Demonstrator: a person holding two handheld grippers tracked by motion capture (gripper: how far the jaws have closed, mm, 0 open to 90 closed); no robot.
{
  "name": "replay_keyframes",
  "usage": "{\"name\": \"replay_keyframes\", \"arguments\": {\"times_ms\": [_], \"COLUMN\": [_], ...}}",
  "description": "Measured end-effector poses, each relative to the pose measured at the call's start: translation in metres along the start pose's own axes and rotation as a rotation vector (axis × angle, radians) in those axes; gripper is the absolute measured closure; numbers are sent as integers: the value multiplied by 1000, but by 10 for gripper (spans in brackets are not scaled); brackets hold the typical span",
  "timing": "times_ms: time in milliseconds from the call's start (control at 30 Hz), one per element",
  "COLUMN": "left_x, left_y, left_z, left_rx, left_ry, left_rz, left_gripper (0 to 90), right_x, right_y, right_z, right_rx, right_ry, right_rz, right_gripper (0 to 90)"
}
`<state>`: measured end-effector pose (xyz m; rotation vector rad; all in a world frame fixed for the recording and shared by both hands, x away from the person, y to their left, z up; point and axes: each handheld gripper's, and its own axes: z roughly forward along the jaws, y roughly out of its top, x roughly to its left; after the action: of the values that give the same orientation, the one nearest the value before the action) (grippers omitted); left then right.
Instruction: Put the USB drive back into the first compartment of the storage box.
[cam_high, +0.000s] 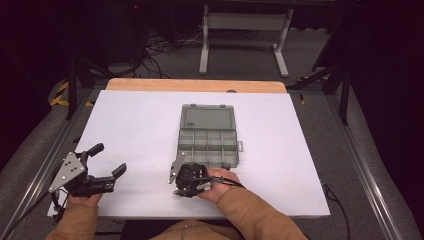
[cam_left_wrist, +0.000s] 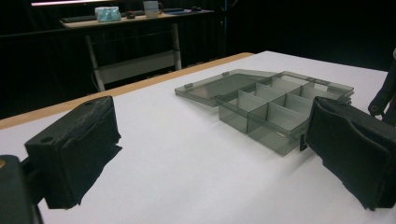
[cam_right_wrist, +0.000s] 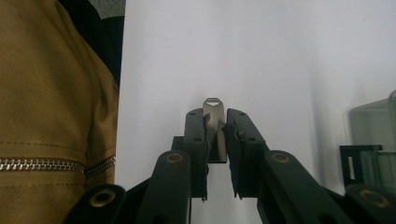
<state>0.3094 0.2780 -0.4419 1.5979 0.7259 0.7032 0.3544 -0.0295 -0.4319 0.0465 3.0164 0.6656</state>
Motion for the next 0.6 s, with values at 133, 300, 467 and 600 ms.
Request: {"name": "replay_keyframes", "arguments": {"times_ms": [133,300,467,600], "left_x": [0,0,0,0], "left_y": [0,0,0,0], "left_z": [0,0,0,1], "left_rx": [-3,-4,0,-4], "left_ry": [-2,-3,-5,-3], "left_rz": [1,-1,-1,-2], "left_gripper": [39,39,39,39], "right_x": [-2,-5,-10,-12], "right_y": [0,1,2,2], "right_z": [-6,-16,-25,-31], "right_rx": [-24,-45,-70,-82], "right_ry": [-6,-21,-34,-44], "right_rz": [-1,0,-9,1], "right_gripper": [794,794,794,794]}}
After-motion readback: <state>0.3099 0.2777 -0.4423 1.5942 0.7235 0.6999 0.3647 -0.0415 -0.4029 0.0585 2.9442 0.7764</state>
